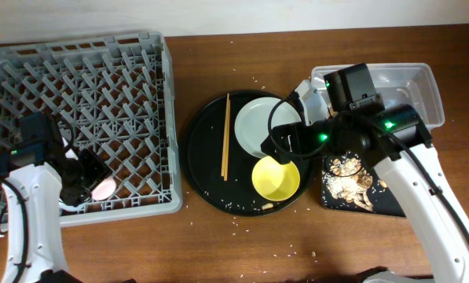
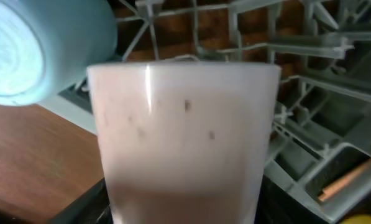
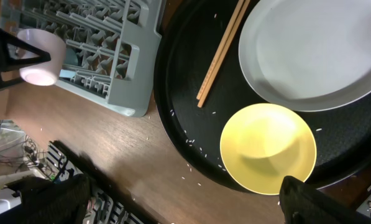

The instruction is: Sort waste into correct bins and load items into the dishwasher rack

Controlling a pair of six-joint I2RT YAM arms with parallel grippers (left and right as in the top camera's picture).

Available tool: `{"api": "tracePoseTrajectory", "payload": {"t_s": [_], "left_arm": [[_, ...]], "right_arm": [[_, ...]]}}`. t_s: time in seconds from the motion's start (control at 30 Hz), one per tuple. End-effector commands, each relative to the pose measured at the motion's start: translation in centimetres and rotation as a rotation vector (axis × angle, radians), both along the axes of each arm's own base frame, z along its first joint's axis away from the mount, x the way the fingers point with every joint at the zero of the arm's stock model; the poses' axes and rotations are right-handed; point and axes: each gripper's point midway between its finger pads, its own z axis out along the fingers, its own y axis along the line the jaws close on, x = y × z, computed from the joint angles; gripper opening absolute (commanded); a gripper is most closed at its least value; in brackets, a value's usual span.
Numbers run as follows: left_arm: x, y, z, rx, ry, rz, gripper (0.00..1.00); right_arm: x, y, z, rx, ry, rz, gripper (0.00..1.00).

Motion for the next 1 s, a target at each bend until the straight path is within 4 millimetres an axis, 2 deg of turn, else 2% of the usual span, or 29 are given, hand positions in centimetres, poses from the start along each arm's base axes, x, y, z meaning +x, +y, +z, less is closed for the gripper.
{"api": "tracePoseTrajectory", "payload": {"t_s": [0.0, 0.03, 0.1, 0.17, 0.2, 0.23, 0.3, 0.37, 0.43, 0.57, 0.63, 0.67, 0.83, 0.87, 0.9, 0.97], "left_arm": [[0.7, -0.6, 4.8, 0.005, -0.135, -0.026, 0.39], [0.2, -1.0, 5.9, 0.001, -0.165, -0.029, 0.39], [-0.7, -1.7, 6.1, -0.02, -0.151, -0.032, 0.39], [-2.9, -2.4, 4.9, -0.051, -0.057, -0.043, 0.4], [-3.7, -2.6, 3.5, -0.059, -0.017, -0.045, 0.4], [-4.2, -2.8, 2.1, -0.074, 0.012, -0.044, 0.4], [-4.7, -3.0, 0.6, -0.083, 0.034, -0.043, 0.4], [-4.2, -2.9, -0.6, -0.083, 0.016, -0.033, 0.4], [-2.7, -2.5, -1.3, -0.071, -0.041, -0.019, 0.41], [-2.0, -2.3, -3.5, -0.101, 0.023, 0.004, 0.41], [-1.0, -1.9, -4.1, -0.131, 0.0, 0.032, 0.41], [-0.5, -1.6, -3.7, -0.163, -0.032, 0.055, 0.67], [1.2, -0.1, -1.4, -0.242, -0.147, 0.12, 0.87], [1.8, -0.2, 0.1, -0.243, -0.18, 0.079, 0.93], [2.5, -0.1, 2.0, -0.212, -0.219, 0.006, 0.93], [4.1, -0.8, 7.8, -0.117, -0.351, -0.172, 0.94]], "right_arm": [[0.1, 0.1, -0.1, -0.01, -0.007, 0.01, 0.98], [0.1, 0.1, -0.1, -0.01, -0.007, 0.01, 0.98], [0.1, 0.1, -0.1, -0.01, -0.006, 0.01, 0.98], [0.1, 0.1, -0.1, -0.01, -0.006, 0.01, 0.98], [0.0, 0.1, -0.1, -0.01, -0.006, 0.01, 0.98], [0.1, 0.1, -0.1, -0.01, -0.006, 0.01, 0.98], [0.1, 0.1, -0.1, -0.01, -0.006, 0.01, 0.98], [0.1, 0.1, -0.1, -0.01, -0.006, 0.01, 0.98], [0.0, 0.1, -0.1, -0.01, -0.006, 0.01, 0.98], [-0.2, 0.0, -0.3, -0.013, 0.005, 0.01, 0.99], [-0.2, 0.0, -0.3, -0.014, 0.006, 0.01, 0.98], [-0.2, 0.0, -0.3, -0.014, 0.006, 0.01, 0.98], [-0.2, 0.0, -0.3, -0.014, 0.005, 0.01, 0.98], [-0.2, 0.0, -0.3, -0.014, 0.005, 0.01, 0.99], [-0.1, 0.0, -0.3, -0.013, 0.004, 0.01, 0.98], [0.3, 0.2, 0.0, -0.006, -0.013, 0.003, 0.98]]}}
